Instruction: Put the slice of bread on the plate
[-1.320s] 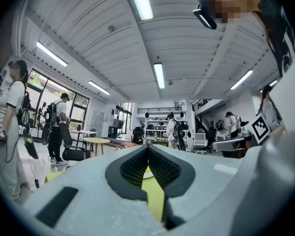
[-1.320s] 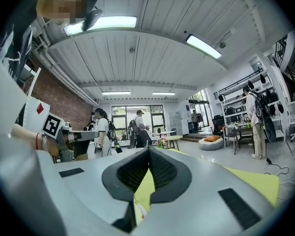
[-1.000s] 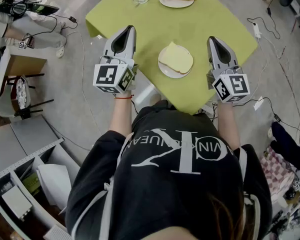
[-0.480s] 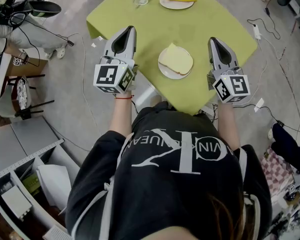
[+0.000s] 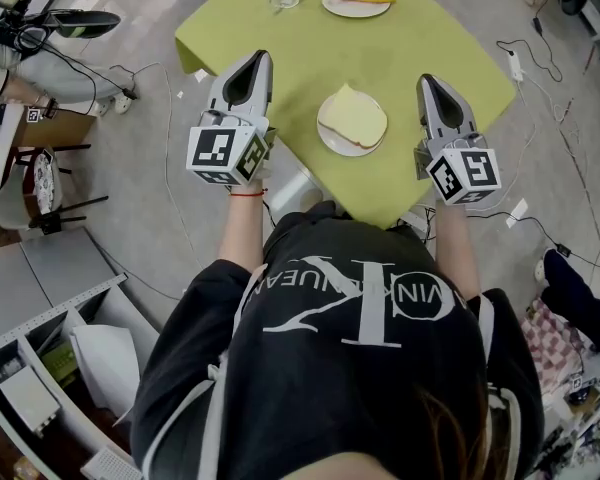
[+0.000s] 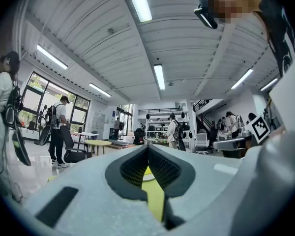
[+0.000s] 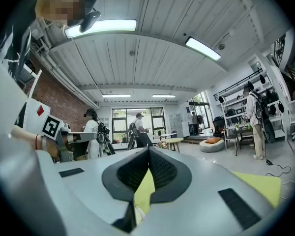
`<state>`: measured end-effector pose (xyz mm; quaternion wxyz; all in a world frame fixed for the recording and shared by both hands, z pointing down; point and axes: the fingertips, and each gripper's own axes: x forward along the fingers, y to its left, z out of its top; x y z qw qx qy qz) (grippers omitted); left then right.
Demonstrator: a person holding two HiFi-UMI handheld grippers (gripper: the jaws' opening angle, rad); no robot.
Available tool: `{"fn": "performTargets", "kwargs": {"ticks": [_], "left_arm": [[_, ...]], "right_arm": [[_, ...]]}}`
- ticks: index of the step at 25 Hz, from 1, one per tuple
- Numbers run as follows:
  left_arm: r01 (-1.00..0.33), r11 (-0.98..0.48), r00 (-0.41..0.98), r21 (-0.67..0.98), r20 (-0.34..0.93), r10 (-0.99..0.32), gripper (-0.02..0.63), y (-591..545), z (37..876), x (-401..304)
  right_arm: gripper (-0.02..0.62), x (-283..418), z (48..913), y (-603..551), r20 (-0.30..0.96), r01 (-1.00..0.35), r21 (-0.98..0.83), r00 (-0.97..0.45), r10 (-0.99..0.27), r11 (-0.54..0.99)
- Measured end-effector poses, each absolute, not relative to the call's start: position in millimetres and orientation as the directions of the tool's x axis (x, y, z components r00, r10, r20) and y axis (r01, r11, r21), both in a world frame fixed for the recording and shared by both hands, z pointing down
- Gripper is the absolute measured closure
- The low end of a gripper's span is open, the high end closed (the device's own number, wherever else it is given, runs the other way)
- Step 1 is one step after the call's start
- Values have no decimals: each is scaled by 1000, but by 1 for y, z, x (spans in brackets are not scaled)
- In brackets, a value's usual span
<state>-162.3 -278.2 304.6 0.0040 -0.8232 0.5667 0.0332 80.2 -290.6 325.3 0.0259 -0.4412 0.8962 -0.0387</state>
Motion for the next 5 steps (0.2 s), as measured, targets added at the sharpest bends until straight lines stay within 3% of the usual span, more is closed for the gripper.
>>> {"fn": "performTargets", "kwargs": {"ticks": [5], "left_arm": [[-934,-355,352,32,-58,-934,595,-276,305,-166]], "right_arm": [[594,77,328,-289,-7,-786,-99,-612,-791,610]]}}
